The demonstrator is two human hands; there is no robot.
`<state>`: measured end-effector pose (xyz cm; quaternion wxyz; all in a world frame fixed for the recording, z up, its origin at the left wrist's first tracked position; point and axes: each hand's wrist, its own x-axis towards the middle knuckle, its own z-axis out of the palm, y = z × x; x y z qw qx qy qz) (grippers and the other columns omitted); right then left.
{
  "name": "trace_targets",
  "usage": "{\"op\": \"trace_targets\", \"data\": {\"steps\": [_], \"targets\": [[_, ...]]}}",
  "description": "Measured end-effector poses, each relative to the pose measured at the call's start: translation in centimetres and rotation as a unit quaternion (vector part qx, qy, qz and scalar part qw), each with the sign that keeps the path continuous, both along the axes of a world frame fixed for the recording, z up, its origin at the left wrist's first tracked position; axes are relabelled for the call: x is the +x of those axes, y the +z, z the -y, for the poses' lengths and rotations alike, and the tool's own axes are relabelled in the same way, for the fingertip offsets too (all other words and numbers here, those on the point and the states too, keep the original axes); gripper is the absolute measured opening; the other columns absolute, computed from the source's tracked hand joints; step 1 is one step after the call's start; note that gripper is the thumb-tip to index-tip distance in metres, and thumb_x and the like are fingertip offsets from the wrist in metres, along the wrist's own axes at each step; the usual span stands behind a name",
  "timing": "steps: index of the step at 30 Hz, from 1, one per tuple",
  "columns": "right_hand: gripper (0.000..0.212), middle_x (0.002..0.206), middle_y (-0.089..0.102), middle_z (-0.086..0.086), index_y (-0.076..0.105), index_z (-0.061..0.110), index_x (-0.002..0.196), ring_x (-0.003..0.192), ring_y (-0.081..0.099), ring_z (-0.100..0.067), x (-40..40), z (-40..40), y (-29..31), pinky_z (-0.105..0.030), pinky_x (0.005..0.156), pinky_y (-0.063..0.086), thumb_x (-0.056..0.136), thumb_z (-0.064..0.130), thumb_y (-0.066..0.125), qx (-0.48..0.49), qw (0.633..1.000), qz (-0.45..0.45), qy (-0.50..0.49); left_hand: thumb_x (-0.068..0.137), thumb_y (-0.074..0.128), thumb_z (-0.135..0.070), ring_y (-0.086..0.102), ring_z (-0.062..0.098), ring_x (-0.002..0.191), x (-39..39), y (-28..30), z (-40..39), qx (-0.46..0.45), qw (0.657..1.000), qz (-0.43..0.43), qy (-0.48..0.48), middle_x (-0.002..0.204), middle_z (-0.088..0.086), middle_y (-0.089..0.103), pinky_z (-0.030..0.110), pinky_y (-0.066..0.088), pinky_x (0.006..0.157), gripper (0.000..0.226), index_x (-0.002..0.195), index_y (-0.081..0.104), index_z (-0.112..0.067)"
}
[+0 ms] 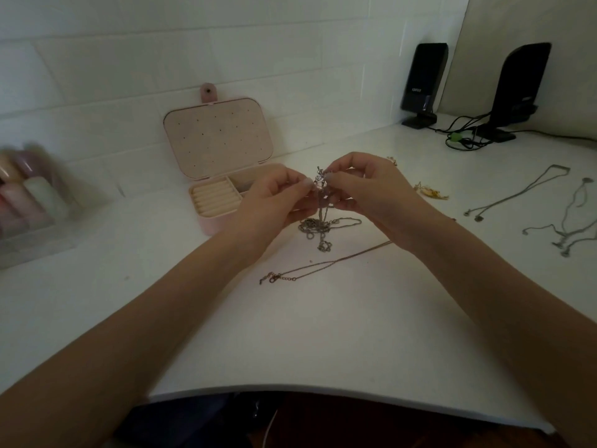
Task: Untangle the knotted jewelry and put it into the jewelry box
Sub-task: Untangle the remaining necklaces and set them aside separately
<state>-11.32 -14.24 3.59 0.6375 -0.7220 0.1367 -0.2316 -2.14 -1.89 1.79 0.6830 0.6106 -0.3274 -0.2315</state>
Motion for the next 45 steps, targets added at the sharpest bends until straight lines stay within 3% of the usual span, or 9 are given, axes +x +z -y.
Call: {"op": "trace_targets", "data": {"steps": [4, 8, 12, 15, 23, 28, 36, 40, 45], "targets": [[0.005, 0.075, 0.067, -0.004, 0.06, 0.009, 0.087, 0.064, 0.061, -0.011, -0.1, 0.0, 0.1, -0.025, 0.068, 0.053, 0.09, 0.005, 0.06, 0.017, 1.0, -0.004, 0.011, 0.091, 0.058, -0.002, 0.063, 0.014, 0.065, -0.1, 0.1, -0.1, -0.011, 1.0, -0.019, -0.003, 0.071, 0.002, 0.065, 0.025, 0.054, 0.074, 0.006, 0.088, 0.056, -0.007], [0.005, 0.083, 0.065, -0.007, 0.06, 0.01, 0.085, 0.075, 0.061, -0.014, 0.0, 0.0, 0.0, -0.027, 0.074, 0.053, 0.09, 0.009, 0.061, 0.005, 1.0, -0.016, 0.017, 0.087, 0.064, -0.002, 0.06, 0.011, 0.062, 0.2, -0.1, -0.3, 0.024, 0.999, 0.03, 0.01, 0.076, 0.006, 0.062, 0.032, 0.053, 0.083, 0.006, 0.088, 0.062, -0.008], [0.002, 0.084, 0.064, -0.009, 0.06, 0.007, 0.089, 0.073, 0.057, -0.013, 0.0, 0.0, 0.1, -0.023, 0.067, 0.049, 0.09, 0.008, 0.061, 0.026, 0.999, -0.007, 0.025, 0.087, 0.065, -0.005, 0.059, 0.004, 0.064, -0.1, -0.1, -0.3, 0.05, 0.994, 0.088, 0.031, 0.074, 0.003, 0.06, 0.025, 0.056, 0.079, 0.008, 0.081, 0.065, -0.01], [0.008, 0.089, 0.064, -0.009, 0.063, 0.006, 0.094, 0.072, 0.057, -0.012, -0.1, 0.2, 0.1, -0.023, 0.068, 0.05, 0.09, 0.013, 0.063, 0.025, 0.999, -0.02, 0.028, 0.091, 0.06, -0.005, 0.052, 0.007, 0.062, -0.1, 0.0, -0.2, 0.045, 0.995, 0.079, 0.029, 0.075, 0.007, 0.052, 0.024, 0.054, 0.074, 0.018, 0.075, 0.062, -0.012], [0.006, 0.085, 0.07, -0.006, 0.062, 0.009, 0.092, 0.074, 0.063, -0.012, 0.0, 0.3, -0.1, -0.025, 0.072, 0.053, 0.09, 0.015, 0.063, -0.016, 0.998, -0.05, 0.035, 0.095, 0.052, -0.005, 0.06, 0.009, 0.071, 0.2, -0.5, -0.2, 0.042, 0.991, 0.13, 0.012, 0.067, -0.009, 0.064, 0.035, 0.051, 0.083, 0.018, 0.079, 0.054, -0.011], [0.011, 0.085, 0.07, -0.014, 0.064, 0.004, 0.096, 0.075, 0.064, -0.018, -0.2, 0.1, -0.1, -0.025, 0.071, 0.053, 0.089, 0.013, 0.065, -0.03, 0.998, -0.034, 0.037, 0.096, 0.052, -0.005, 0.064, 0.012, 0.073, 0.1, -0.6, -0.3, 0.038, 0.99, 0.133, -0.005, 0.069, -0.005, 0.069, 0.037, 0.052, 0.086, 0.013, 0.084, 0.054, -0.009], [0.008, 0.062, 0.066, 0.003, 0.056, 0.009, 0.095, 0.058, 0.062, -0.008, -0.4, 0.2, 0.6, -0.023, 0.065, 0.054, 0.095, 0.017, 0.058, -0.028, 1.0, 0.014, 0.003, 0.097, 0.049, -0.003, 0.059, 0.017, 0.051, -0.9, 0.3, -0.5, 0.058, 0.995, 0.065, -0.05, 0.057, -0.001, 0.06, 0.033, 0.05, 0.061, 0.013, 0.086, 0.05, -0.012], [0.007, 0.062, 0.063, -0.003, 0.055, 0.008, 0.092, 0.053, 0.058, -0.008, -0.6, 0.0, 1.1, -0.019, 0.056, 0.052, 0.096, 0.013, 0.056, -0.068, 0.996, 0.051, -0.018, 0.091, 0.051, 0.001, 0.052, 0.015, 0.04, -0.6, 0.3, -0.6, 0.106, 0.989, 0.106, 0.003, 0.054, -0.003, 0.06, 0.021, 0.042, 0.039, 0.018, 0.081, 0.055, -0.013], [0.009, 0.067, 0.059, -0.004, 0.05, 0.011, 0.091, 0.054, 0.056, -0.014, -0.6, 0.4, 2.3, -0.029, 0.062, 0.055, 0.099, 0.014, 0.05, -0.015, 0.993, 0.111, -0.037, 0.09, 0.052, 0.001, 0.057, 0.018, 0.041, -0.2, -0.1, -0.6, 0.126, 0.985, 0.102, 0.06, 0.058, 0.001, 0.063, 0.02, 0.04, 0.034, 0.016, 0.081, 0.057, -0.012]]}}
